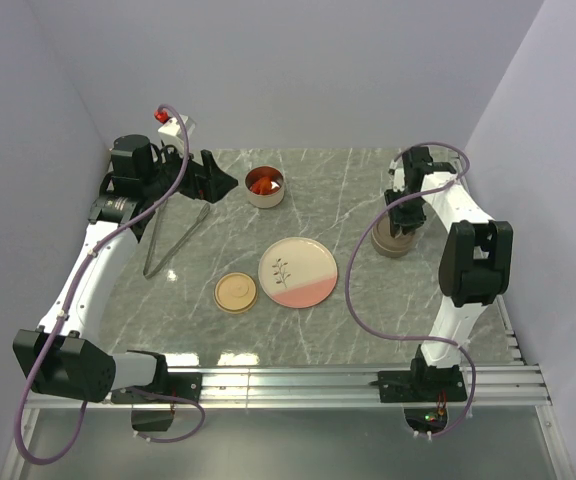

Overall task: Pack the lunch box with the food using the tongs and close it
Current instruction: Click the buckles closed with the right arm

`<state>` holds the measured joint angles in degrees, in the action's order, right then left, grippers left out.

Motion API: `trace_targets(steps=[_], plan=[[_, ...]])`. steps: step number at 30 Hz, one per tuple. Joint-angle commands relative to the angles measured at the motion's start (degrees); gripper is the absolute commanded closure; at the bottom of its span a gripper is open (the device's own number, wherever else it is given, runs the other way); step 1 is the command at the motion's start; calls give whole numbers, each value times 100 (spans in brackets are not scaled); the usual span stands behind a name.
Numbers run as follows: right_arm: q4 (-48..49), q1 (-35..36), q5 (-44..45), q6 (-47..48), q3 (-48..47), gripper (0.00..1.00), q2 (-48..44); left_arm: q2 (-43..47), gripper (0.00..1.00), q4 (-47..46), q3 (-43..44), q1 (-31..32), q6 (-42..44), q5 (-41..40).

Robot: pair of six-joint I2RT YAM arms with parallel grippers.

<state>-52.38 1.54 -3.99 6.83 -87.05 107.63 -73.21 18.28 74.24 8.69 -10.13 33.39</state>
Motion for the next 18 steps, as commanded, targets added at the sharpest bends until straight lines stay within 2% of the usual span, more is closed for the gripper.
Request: trace_targets(steps=[1, 18], plan=[[-158, 101, -207, -76, -278, 57, -93, 219, 1, -202, -41, -25, 64, 133], [-203, 435, -366, -165, -524, 58, -41, 211, 1, -167, -50, -25, 64, 115]])
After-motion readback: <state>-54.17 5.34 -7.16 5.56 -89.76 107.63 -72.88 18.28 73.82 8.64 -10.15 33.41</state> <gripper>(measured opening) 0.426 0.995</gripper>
